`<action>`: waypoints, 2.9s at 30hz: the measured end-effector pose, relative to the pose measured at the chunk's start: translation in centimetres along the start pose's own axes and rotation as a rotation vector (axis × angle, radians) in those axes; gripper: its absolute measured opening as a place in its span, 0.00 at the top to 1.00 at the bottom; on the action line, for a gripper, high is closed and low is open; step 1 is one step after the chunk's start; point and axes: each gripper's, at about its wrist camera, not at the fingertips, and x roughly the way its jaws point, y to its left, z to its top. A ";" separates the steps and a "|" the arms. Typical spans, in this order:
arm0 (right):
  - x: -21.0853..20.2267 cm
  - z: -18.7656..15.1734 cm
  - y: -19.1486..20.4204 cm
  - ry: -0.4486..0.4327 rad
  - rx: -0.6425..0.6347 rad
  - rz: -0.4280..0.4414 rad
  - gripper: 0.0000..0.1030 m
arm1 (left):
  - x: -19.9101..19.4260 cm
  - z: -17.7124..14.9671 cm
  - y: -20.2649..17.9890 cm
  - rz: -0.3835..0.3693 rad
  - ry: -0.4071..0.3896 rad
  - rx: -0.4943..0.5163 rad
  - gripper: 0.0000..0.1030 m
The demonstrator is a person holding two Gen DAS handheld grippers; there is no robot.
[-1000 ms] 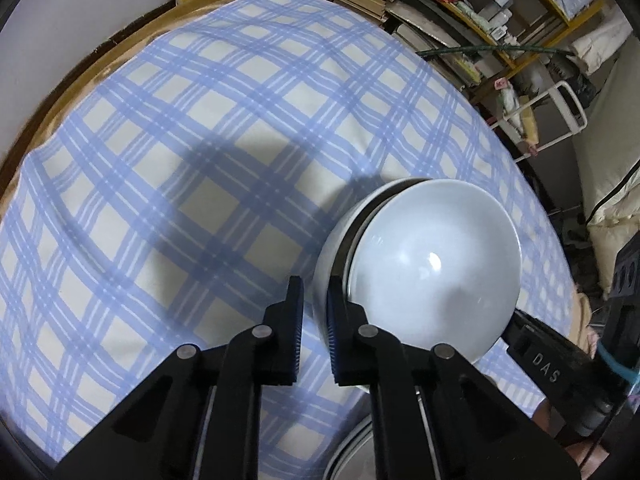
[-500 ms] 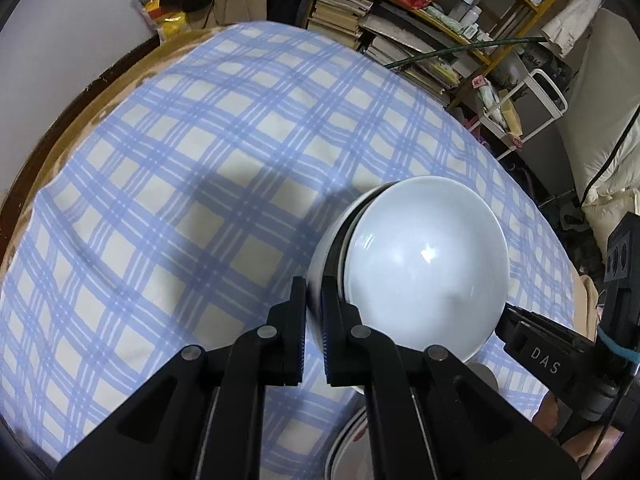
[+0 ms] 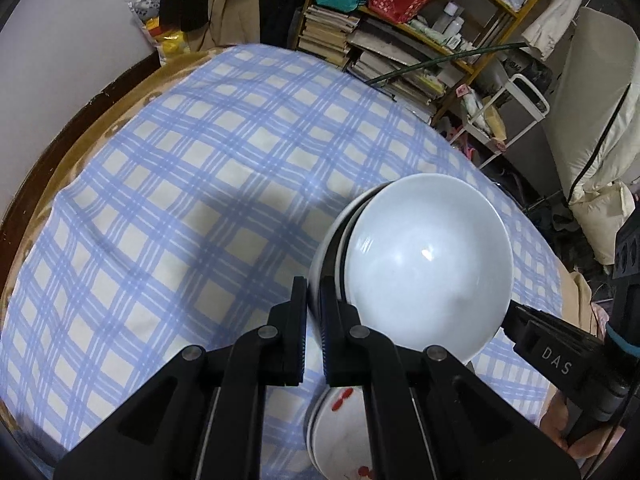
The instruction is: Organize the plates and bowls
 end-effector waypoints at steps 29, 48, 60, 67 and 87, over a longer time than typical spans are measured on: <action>-2.1 -10.6 -6.1 0.042 0.097 -0.060 0.92 | 1.7 -10.4 -5.5 0.128 0.148 0.175 0.97; -3.1 -12.4 -6.1 0.028 0.086 -0.056 0.92 | -0.5 -12.1 -5.6 0.156 0.108 0.223 0.90; -10.6 -13.7 -6.3 -0.234 0.012 -0.065 0.44 | -6.0 -13.4 -5.8 0.246 -0.067 0.245 0.83; -14.8 -16.5 -7.5 -0.412 -0.016 -0.041 0.22 | -11.3 -15.5 -5.9 0.314 -0.247 0.300 0.40; -20.0 -21.7 -5.2 -0.761 -0.182 -0.106 0.00 | -17.9 -21.0 -5.0 0.349 -0.604 0.287 0.11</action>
